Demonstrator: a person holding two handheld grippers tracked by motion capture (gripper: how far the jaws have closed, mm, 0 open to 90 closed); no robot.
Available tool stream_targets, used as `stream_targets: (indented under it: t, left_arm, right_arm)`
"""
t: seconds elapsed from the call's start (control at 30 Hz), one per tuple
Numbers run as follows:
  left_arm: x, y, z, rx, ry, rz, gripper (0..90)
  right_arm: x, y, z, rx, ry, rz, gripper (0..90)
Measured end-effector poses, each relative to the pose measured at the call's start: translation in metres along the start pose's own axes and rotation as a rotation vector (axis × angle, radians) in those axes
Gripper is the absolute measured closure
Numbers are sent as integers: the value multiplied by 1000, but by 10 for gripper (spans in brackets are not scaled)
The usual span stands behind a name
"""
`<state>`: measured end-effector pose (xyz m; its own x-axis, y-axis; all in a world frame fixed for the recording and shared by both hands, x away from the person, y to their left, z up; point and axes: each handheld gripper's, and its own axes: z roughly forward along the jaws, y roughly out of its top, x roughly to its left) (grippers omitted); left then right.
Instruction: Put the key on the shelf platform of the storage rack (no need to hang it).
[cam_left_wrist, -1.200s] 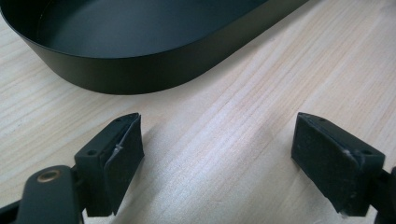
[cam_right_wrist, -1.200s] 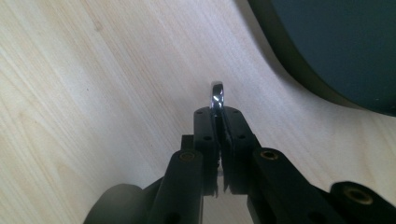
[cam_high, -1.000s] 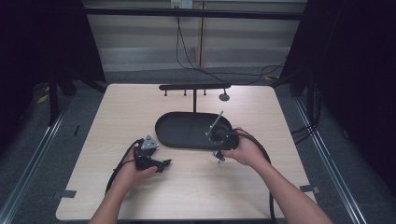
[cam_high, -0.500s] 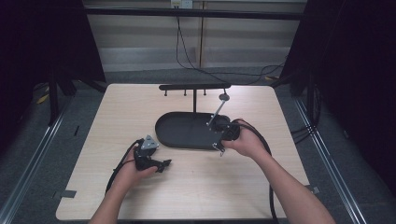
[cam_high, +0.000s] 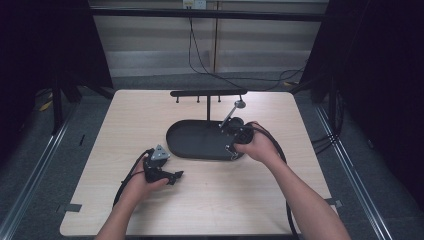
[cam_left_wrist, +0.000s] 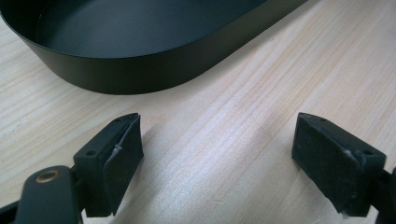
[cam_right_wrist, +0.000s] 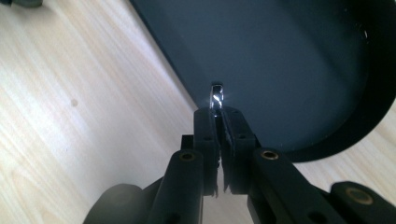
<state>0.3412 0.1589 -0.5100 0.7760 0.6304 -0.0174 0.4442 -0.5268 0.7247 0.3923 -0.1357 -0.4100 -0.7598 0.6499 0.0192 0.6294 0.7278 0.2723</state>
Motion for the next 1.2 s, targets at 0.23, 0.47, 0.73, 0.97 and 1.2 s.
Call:
stream_targets:
  t: [0.23, 0.47, 0.73, 0.97, 1.2]
  left_arm:
    - [0, 0, 0, 0, 0, 0, 160]
    - [0, 0, 1, -6, -1, -6, 159]
    - [0, 0, 0, -7, 1, -4, 158]
    - [0, 0, 0, -4, 1, -4, 158]
    - [-1, 0, 1, -10, -2, -9, 156]
  right_arm:
    - [-6, 5, 6, -13, -11, 20, 860]
    - [-8, 9, -4, -5, -8, 18, 860]
    - [-8, 15, -15, -22, -34, 13, 860]
    - [-17, 20, -6, -52, -67, 38, 860]
    - [-25, 24, 4, -100, -104, 67, 860]
